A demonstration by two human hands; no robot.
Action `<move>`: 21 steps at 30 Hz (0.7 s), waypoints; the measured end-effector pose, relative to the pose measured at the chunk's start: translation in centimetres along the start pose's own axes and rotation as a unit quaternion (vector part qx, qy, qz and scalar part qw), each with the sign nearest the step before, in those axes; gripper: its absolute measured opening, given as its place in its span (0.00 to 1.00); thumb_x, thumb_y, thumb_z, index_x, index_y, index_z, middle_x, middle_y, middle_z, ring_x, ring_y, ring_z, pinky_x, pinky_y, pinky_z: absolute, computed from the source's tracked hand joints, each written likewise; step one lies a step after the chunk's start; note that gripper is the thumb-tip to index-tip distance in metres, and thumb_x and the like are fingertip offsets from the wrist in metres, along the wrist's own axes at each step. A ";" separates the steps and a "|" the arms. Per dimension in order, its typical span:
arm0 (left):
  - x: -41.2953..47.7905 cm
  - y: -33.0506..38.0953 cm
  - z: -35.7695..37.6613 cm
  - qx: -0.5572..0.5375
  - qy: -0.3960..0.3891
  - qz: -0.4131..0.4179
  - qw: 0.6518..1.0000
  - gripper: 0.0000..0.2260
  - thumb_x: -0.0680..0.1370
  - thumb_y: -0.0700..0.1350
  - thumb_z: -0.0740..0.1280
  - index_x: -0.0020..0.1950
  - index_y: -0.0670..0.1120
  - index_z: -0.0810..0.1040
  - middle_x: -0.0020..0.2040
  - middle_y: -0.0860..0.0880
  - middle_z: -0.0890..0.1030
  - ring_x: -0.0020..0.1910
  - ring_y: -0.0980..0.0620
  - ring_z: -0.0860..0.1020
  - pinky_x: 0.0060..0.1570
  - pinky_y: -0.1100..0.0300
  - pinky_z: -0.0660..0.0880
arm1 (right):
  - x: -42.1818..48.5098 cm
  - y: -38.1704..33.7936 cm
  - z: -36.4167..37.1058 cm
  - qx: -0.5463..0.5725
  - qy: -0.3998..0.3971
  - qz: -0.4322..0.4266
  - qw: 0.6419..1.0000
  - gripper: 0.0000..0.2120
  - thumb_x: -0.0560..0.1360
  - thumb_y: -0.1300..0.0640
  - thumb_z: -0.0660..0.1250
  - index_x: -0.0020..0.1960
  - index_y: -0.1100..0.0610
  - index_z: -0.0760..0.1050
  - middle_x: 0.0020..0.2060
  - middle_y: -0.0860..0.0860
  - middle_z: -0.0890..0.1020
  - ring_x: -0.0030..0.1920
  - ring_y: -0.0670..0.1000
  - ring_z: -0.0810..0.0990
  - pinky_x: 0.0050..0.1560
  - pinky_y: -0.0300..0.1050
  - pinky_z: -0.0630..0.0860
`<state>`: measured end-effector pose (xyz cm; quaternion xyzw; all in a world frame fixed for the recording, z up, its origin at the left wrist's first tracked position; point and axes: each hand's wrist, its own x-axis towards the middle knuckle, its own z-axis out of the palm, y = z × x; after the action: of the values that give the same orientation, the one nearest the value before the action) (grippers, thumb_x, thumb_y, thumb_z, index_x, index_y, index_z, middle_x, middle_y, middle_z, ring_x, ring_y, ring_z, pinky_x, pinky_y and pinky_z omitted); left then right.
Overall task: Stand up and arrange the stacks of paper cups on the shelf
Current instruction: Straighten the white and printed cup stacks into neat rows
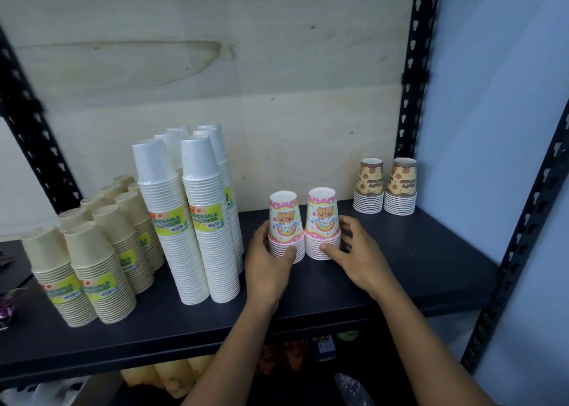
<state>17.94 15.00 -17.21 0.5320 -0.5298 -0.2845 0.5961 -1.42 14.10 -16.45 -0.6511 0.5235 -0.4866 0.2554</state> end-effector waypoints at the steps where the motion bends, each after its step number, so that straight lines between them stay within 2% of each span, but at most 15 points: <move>1: 0.0 0.0 0.0 -0.002 0.003 0.002 1.000 0.31 0.72 0.43 0.76 0.73 0.53 0.71 0.65 0.56 0.80 0.62 0.61 0.78 0.66 0.52 0.76 | 0.0 0.1 0.0 0.003 0.001 -0.001 1.000 0.32 0.72 0.51 0.77 0.72 0.48 0.67 0.69 0.41 0.76 0.66 0.41 0.76 0.67 0.47 0.75; 8: 0.0 0.0 0.2 -0.007 -0.005 0.004 1.000 0.31 0.71 0.41 0.76 0.72 0.55 0.72 0.64 0.58 0.80 0.61 0.64 0.79 0.65 0.56 0.76 | 0.1 0.1 0.0 0.004 -0.005 0.007 1.000 0.31 0.72 0.54 0.77 0.71 0.47 0.68 0.67 0.41 0.77 0.60 0.36 0.76 0.65 0.44 0.75; 12: 0.1 -0.1 0.1 -0.007 -0.008 0.005 1.000 0.32 0.71 0.40 0.77 0.71 0.56 0.72 0.64 0.58 0.80 0.60 0.65 0.79 0.64 0.57 0.76 | 0.1 0.2 0.0 0.002 -0.006 0.012 1.000 0.32 0.73 0.54 0.77 0.73 0.48 0.67 0.68 0.43 0.76 0.63 0.39 0.75 0.65 0.42 0.74; 14: 0.1 -0.1 0.2 -0.006 -0.010 0.001 1.000 0.32 0.71 0.40 0.77 0.72 0.54 0.71 0.65 0.57 0.80 0.61 0.63 0.79 0.65 0.55 0.76 | 0.1 0.2 -0.1 0.001 -0.007 0.017 1.000 0.33 0.73 0.54 0.77 0.74 0.48 0.66 0.69 0.43 0.76 0.64 0.39 0.75 0.66 0.44 0.74; 17: 0.2 -0.2 0.1 0.005 -0.007 -0.010 1.000 0.40 0.70 0.42 0.78 0.78 0.50 0.65 0.72 0.54 0.75 0.67 0.59 0.76 0.69 0.51 0.74 | 0.1 0.1 0.0 0.004 -0.022 0.026 0.999 0.37 0.72 0.54 0.77 0.75 0.48 0.64 0.69 0.42 0.74 0.65 0.40 0.75 0.67 0.46 0.74; 19: 0.2 -0.1 0.0 0.014 -0.002 -0.014 1.000 0.43 0.69 0.44 0.79 0.80 0.51 0.61 0.74 0.52 0.73 0.69 0.57 0.74 0.70 0.50 0.73 | 0.1 0.1 0.0 0.012 -0.028 0.032 0.999 0.41 0.70 0.51 0.78 0.77 0.48 0.61 0.70 0.42 0.73 0.66 0.41 0.74 0.68 0.46 0.73; 21: 0.0 0.3 0.0 0.034 0.008 -0.010 0.999 0.46 0.68 0.46 0.81 0.81 0.51 0.60 0.76 0.50 0.70 0.72 0.56 0.71 0.72 0.50 0.70 | 0.0 0.1 -0.2 0.010 -0.015 0.035 0.999 0.47 0.64 0.42 0.78 0.78 0.48 0.60 0.72 0.42 0.71 0.68 0.41 0.73 0.69 0.49 0.73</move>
<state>17.88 15.08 -16.94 0.5595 -0.5293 -0.2677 0.5790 -1.67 14.07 -16.46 -0.6370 0.5369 -0.4731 0.2865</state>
